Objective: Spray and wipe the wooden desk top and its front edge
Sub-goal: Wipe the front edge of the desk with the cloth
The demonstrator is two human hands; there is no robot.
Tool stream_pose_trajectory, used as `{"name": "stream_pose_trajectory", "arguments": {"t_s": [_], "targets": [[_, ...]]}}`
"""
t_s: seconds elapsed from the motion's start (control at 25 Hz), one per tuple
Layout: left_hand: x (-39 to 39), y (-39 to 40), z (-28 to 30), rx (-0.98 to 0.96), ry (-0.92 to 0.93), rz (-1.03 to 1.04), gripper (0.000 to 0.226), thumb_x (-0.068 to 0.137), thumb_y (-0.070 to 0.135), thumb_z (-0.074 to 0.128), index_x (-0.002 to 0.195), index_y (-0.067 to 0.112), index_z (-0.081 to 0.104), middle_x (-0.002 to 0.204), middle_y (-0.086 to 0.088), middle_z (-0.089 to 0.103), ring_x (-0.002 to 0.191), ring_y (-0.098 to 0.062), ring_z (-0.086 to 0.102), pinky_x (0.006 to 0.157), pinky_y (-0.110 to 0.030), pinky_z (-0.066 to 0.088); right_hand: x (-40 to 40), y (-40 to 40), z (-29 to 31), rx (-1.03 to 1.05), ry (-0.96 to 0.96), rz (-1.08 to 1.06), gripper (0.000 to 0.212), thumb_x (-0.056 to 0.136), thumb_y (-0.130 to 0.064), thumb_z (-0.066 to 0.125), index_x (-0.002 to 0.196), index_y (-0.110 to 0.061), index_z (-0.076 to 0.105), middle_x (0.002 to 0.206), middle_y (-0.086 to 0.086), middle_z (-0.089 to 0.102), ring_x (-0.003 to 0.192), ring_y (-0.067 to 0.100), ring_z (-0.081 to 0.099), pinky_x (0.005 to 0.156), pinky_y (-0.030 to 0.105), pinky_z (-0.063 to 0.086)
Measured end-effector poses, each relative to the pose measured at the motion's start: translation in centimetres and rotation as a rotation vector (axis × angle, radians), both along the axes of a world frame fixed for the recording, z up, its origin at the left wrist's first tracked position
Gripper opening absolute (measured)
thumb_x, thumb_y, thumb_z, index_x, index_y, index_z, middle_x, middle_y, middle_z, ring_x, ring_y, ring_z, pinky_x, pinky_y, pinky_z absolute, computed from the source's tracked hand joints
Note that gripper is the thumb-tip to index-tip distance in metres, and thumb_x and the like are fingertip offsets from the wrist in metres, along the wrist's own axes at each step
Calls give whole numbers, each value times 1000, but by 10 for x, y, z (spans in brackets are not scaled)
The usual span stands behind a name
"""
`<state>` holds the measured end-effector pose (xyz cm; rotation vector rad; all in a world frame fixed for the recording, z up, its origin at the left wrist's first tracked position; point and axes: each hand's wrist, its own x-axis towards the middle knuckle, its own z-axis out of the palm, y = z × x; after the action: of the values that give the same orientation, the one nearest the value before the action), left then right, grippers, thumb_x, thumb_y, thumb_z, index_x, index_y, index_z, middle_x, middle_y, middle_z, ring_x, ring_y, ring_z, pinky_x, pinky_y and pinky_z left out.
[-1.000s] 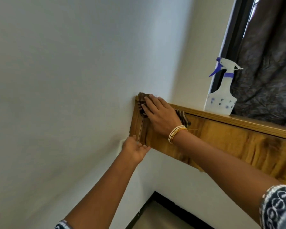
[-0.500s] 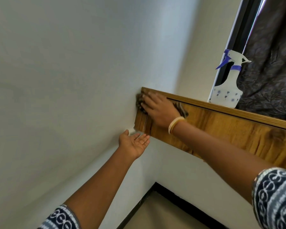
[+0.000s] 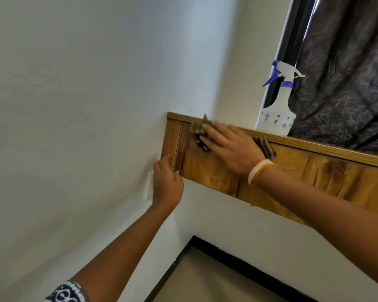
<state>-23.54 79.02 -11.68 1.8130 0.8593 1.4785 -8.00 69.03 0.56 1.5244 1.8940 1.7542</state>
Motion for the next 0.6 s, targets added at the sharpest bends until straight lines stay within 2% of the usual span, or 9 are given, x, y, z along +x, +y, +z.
{"name": "stream_pose_trajectory", "arguments": {"t_s": [0.08, 0.16, 0.24, 0.28, 0.44, 0.52, 0.6], "targets": [[2, 5, -12, 417, 307, 68, 70, 94, 17, 57, 154, 17, 20, 162, -6, 14, 147, -25, 20, 113, -37, 31, 18, -36, -53, -159, -48, 10, 56, 87, -20, 59, 142, -12, 51, 149, 17, 45, 136, 40, 44, 112, 49, 32], [9, 12, -17, 587, 596, 57, 91, 90, 38, 63, 156, 21, 2, 163, -3, -6, 150, -25, 4, 116, -44, 21, 34, -73, -97, -325, -119, -33, 56, 86, -22, 60, 140, -12, 54, 147, 14, 48, 135, 37, 46, 114, 47, 26], [14, 10, -18, 618, 721, 64, 106, 85, 54, 61, 154, 18, -11, 161, -5, -18, 150, -26, -3, 118, -46, 17, 45, -88, -93, -394, -167, -91, 53, 89, -24, 55, 142, -13, 52, 148, 14, 48, 136, 37, 45, 113, 47, 23], [17, 7, -19, 613, 734, 76, 108, 84, 58, 59, 153, 16, -14, 160, -8, -21, 150, -27, -6, 118, -46, 16, 47, -89, -75, -348, -148, -88, 53, 92, -25, 49, 144, -13, 49, 149, 16, 46, 137, 38, 44, 113, 47, 24], [26, -4, -20, 566, 760, 137, 105, 88, 64, 46, 150, 10, -20, 158, -14, -26, 148, -31, -13, 119, -45, 14, 54, -96, 7, 8, 42, -62, 51, 99, -23, 34, 148, -13, 42, 155, 19, 36, 141, 41, 36, 114, 50, 26], [31, -8, -17, 531, 777, 146, 104, 89, 65, 42, 149, 7, -21, 157, -17, -27, 148, -33, -14, 120, -45, 14, 58, -102, -3, 79, 26, -45, 52, 97, -19, 34, 147, -11, 43, 154, 19, 37, 140, 42, 37, 114, 49, 26], [34, -14, -15, 505, 800, 158, 106, 89, 67, 39, 149, 3, -20, 156, -21, -26, 147, -36, -14, 121, -46, 15, 66, -110, -50, 3, -14, -32, 52, 93, -18, 39, 144, -11, 48, 150, 19, 43, 136, 42, 43, 112, 52, 29]]}}
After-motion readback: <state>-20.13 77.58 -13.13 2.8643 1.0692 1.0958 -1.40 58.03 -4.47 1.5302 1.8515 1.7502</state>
